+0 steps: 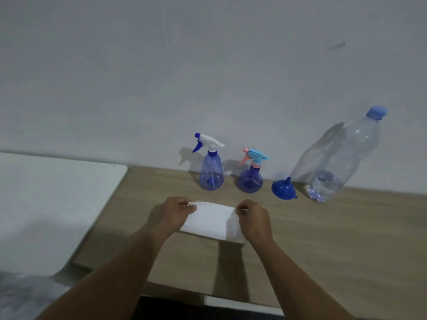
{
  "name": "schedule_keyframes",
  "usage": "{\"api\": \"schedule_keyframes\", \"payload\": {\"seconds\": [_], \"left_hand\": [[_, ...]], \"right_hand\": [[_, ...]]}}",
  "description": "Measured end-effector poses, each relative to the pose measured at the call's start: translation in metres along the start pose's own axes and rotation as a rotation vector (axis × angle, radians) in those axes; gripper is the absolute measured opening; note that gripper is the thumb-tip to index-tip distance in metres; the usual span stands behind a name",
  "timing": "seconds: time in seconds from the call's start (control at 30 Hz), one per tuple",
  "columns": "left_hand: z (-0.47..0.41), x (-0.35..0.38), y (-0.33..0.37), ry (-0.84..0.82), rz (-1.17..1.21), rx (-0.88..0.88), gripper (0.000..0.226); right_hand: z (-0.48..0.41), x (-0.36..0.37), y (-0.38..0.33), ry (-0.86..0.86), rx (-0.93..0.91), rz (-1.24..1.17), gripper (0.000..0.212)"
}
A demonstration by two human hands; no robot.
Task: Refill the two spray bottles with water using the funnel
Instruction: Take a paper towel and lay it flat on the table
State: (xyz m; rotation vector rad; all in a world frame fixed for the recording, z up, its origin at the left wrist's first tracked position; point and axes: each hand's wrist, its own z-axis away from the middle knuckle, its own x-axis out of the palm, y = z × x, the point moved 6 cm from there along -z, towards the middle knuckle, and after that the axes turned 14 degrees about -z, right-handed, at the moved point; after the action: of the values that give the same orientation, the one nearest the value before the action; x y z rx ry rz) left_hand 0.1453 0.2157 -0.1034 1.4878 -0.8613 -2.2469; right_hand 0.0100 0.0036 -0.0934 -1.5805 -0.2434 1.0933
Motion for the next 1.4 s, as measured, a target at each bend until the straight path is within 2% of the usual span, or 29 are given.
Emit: {"api": "schedule_keyframes", "payload": {"seconds": [0.07, 0.17, 0.23, 0.27, 0.33, 0.43, 0.5, 0.63, 0.7, 0.8, 0.93, 1.13, 1.4], "left_hand": [[-0.022, 0.001, -0.020, 0.002, -0.161, -0.017, 0.031], [-0.042, 0.000, -0.025, 0.077, -0.320, 0.048, 0.028], [-0.047, -0.003, -0.025, 0.232, -0.449, 0.165, 0.031], [-0.046, -0.001, -0.024, 0.316, -0.539, 0.251, 0.036], [-0.039, 0.012, -0.027, 0.352, -0.632, 0.384, 0.042], [-0.029, 0.041, -0.035, 0.180, -0.739, 0.520, 0.058], [-0.031, 0.050, -0.041, 0.099, -0.844, 0.531, 0.070], [-0.032, 0.052, -0.035, 0.047, -1.008, 0.506, 0.068], [-0.030, 0.054, -0.028, 0.008, -1.045, 0.485, 0.070], [-0.026, 0.062, -0.017, -0.037, -1.085, 0.487, 0.057], [-0.020, 0.074, 0.003, -0.080, -1.098, 0.468, 0.058], [-0.018, 0.111, 0.054, -0.129, -1.135, 0.572, 0.051], [-0.001, 0.169, 0.113, -0.167, -1.102, 0.524, 0.064]], "right_hand": [[-0.010, 0.020, 0.004, -0.004, -0.009, 0.076, 0.014], [-0.024, 0.046, 0.009, 0.004, -0.046, 0.172, 0.013], [-0.030, 0.061, 0.006, 0.039, -0.160, 0.266, 0.015], [-0.031, 0.068, 0.003, 0.051, -0.219, 0.321, 0.022], [-0.025, 0.082, 0.001, 0.031, -0.275, 0.387, 0.039], [-0.004, 0.109, 0.006, -0.075, -0.328, 0.404, 0.054], [0.005, 0.126, 0.011, -0.161, -0.349, 0.466, 0.061], [0.005, 0.134, 0.021, -0.314, -0.309, 0.509, 0.069], [0.004, 0.125, 0.020, -0.324, -0.345, 0.512, 0.069], [0.002, 0.106, 0.025, -0.379, -0.347, 0.522, 0.066], [-0.007, 0.077, 0.034, -0.403, -0.336, 0.531, 0.070], [-0.022, 0.033, 0.059, -0.428, -0.293, 0.522, 0.072], [-0.028, -0.046, 0.106, -0.419, -0.282, 0.502, 0.067]]}}
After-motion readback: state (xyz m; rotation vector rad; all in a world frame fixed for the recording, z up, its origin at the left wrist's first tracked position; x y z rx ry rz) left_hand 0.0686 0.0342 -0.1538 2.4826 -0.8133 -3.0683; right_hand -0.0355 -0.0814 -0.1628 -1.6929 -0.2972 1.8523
